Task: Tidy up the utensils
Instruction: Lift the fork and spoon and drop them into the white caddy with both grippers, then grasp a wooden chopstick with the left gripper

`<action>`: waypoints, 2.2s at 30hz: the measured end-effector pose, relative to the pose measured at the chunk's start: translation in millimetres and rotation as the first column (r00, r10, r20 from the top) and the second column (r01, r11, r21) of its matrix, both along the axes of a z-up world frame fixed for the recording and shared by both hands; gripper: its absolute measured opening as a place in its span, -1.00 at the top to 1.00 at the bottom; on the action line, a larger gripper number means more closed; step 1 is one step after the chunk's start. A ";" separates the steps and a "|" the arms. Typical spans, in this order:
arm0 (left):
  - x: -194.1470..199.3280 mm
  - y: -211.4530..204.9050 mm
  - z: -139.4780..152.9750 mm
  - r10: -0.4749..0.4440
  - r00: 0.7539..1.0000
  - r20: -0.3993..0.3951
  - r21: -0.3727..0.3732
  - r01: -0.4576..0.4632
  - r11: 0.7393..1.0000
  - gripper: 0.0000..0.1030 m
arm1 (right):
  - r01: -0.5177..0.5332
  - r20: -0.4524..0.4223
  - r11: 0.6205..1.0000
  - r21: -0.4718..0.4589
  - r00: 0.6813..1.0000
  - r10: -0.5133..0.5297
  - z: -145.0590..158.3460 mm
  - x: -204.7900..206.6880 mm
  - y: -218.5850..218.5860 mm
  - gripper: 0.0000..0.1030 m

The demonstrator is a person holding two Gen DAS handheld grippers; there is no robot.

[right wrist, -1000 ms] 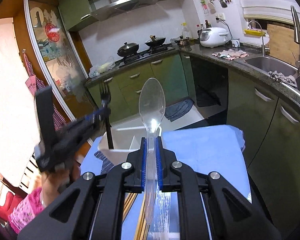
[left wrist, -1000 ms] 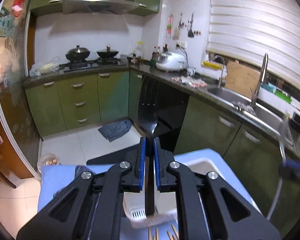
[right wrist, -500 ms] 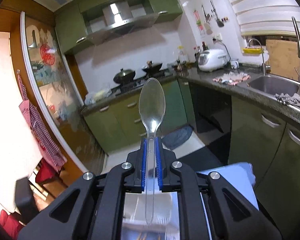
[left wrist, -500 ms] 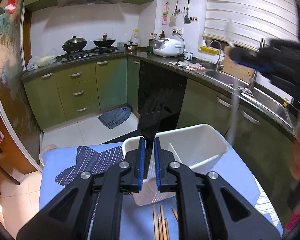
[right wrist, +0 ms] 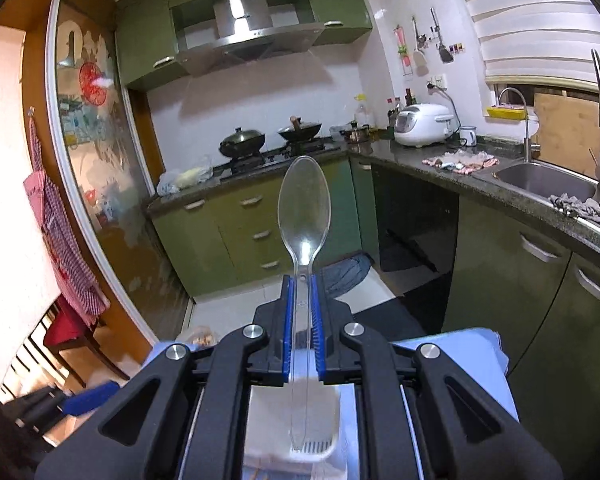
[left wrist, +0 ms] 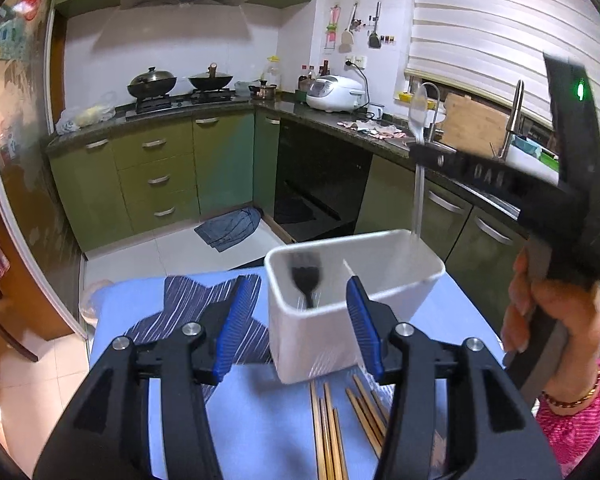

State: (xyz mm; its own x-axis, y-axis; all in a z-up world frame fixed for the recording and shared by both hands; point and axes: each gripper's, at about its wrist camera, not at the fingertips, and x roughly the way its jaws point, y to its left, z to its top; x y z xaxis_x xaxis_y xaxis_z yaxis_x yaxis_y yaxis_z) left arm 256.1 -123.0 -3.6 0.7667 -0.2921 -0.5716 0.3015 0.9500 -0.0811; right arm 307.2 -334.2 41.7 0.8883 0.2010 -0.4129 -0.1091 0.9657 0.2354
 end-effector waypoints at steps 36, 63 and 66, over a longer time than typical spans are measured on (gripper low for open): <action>-32.2 -6.0 -128.7 -0.031 0.836 -0.548 0.087 0.094 0.992 0.33 | -0.051 -0.303 0.997 -0.063 0.952 0.030 -103.3 -207.4 -56.4 0.31; -10.2 -41.1 -142.4 0.019 0.813 -0.583 0.220 0.135 0.966 0.70 | -0.089 -0.342 0.995 -0.053 0.937 0.065 -107.0 -185.7 -41.3 0.16; -16.6 -46.2 -144.6 0.019 0.821 -0.571 0.251 0.153 0.956 0.71 | -0.099 -0.352 0.993 -0.065 0.933 0.069 -108.7 -182.5 -37.3 0.16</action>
State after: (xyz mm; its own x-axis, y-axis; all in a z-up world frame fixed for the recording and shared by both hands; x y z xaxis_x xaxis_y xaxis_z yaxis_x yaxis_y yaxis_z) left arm 239.6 -169.2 -148.2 0.2701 -0.0974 -0.9579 0.3479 0.9375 0.0028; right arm 124.7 -371.4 -67.0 0.6670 0.2218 -0.7112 -0.1158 0.9739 0.1952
